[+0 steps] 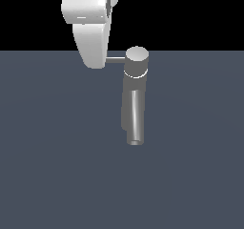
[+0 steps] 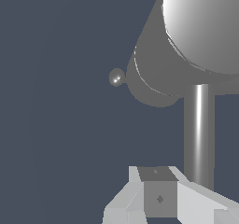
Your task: Turn on the faucet by rotating a designated handle.
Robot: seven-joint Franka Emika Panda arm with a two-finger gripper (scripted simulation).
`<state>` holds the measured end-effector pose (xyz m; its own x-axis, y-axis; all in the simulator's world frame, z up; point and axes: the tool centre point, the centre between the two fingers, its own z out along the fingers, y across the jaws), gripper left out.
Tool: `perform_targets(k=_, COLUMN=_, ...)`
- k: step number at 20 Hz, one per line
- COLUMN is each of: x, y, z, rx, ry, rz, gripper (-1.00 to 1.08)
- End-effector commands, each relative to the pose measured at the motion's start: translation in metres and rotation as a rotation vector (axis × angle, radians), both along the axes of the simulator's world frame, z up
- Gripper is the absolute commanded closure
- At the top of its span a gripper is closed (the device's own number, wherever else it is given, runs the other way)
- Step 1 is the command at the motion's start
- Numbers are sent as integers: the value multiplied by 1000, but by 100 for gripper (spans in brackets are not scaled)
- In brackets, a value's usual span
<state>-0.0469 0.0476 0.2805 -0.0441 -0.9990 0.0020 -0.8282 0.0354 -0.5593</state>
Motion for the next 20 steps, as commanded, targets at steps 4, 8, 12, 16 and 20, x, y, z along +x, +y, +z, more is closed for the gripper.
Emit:
perform_targets(k=4, x=-14, y=2, z=-10, rx=0, ry=0, rz=0, gripper=108)
perform_targets(k=8, x=-25, y=3, z=-17, rx=-1, ry=0, rz=0, gripper=108)
perform_targets(k=12, x=-36, y=5, z=-24, rx=-1, ry=0, rz=0, gripper=108)
perform_targets(k=16, x=-36, y=11, z=-24, rx=1, ry=-7, rz=10, gripper=108)
perform_targets(k=20, x=-41, y=6, z=-27, rx=1, ry=-7, rz=10, gripper=108)
